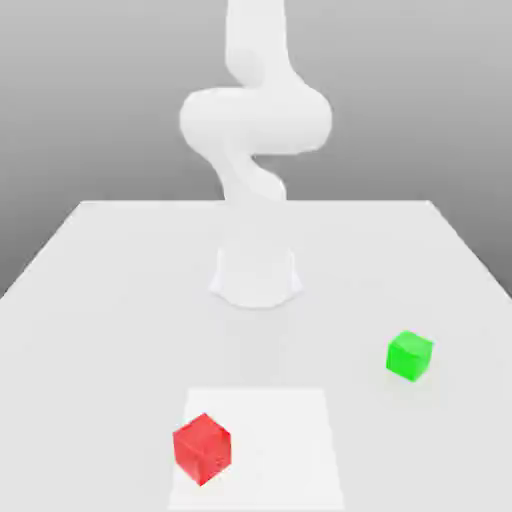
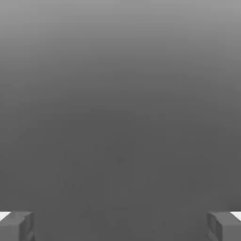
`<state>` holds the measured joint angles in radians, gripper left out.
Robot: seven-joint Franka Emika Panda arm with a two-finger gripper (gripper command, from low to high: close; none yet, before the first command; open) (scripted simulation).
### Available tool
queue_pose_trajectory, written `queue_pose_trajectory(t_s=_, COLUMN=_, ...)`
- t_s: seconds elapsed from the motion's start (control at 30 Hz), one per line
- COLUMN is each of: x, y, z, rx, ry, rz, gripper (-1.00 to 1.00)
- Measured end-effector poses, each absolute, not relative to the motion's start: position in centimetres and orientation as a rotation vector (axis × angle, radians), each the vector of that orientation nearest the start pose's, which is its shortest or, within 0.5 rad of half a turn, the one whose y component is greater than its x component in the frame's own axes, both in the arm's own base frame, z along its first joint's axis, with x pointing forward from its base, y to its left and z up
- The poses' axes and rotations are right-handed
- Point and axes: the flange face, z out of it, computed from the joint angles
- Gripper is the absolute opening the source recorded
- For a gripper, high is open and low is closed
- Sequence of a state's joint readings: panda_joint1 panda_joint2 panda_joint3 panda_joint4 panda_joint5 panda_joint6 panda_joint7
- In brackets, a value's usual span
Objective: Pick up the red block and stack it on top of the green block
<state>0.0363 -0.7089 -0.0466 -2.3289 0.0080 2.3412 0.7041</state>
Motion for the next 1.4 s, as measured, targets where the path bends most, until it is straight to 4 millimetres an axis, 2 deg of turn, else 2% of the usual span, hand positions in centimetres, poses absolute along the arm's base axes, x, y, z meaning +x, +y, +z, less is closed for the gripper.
queue_pose_trajectory(t_s=0.1, x=41.8, y=-1.9, z=60.9, rx=-2.646, ry=0.845, rz=-0.823, gripper=0.00)
queue_pose_trajectory(t_s=0.2, x=44.5, y=-2.5, z=54.9, rx=-2.745, ry=0.738, rz=-0.710, gripper=0.00)
queue_pose_trajectory(t_s=0.3, x=46.3, y=-3.1, z=48.7, rx=-2.834, ry=0.627, rz=-0.594, gripper=0.00)
queue_pose_trajectory(t_s=0.4, x=47.3, y=-3.6, z=42.4, rx=-2.915, ry=0.511, rz=-0.477, gripper=0.00)
queue_pose_trajectory(t_s=0.57, x=46.9, y=-4.6, z=32.3, rx=-3.031, ry=0.307, rz=-0.274, gripper=0.00)
queue_pose_trajectory(t_s=0.73, x=44.5, y=-6.2, z=23.2, rx=-3.123, ry=0.092, rz=-0.060, gripper=0.00)
queue_pose_trajectory(t_s=0.93, x=43.7, y=-6.5, z=15.6, rx=-3.143, ry=0.026, rz=-0.003, gripper=0.00)
queue_pose_trajectory(t_s=0.97, x=43.6, y=-6.5, z=14.8, rx=-3.142, ry=0.026, rz=-0.002, gripper=-1.00)
queue_pose_trajectory(t_s=1.17, x=43.5, y=-6.5, z=14.4, rx=-3.141, ry=0.027, rz=0.002, gripper=-1.00)
queue_pose_trajectory(t_s=1.2, x=43.6, y=-6.5, z=14.8, rx=-3.142, ry=0.026, rz=0.002, gripper=-1.00)
queue_pose_trajectory(t_s=1.37, x=43.6, y=-6.5, z=19.9, rx=-3.141, ry=0.025, rz=0.001, gripper=-1.00)
queue_pose_trajectory(t_s=1.4, x=43.4, y=-5.5, z=20.7, rx=-3.137, ry=-0.033, rz=0.003, gripper=-1.00)
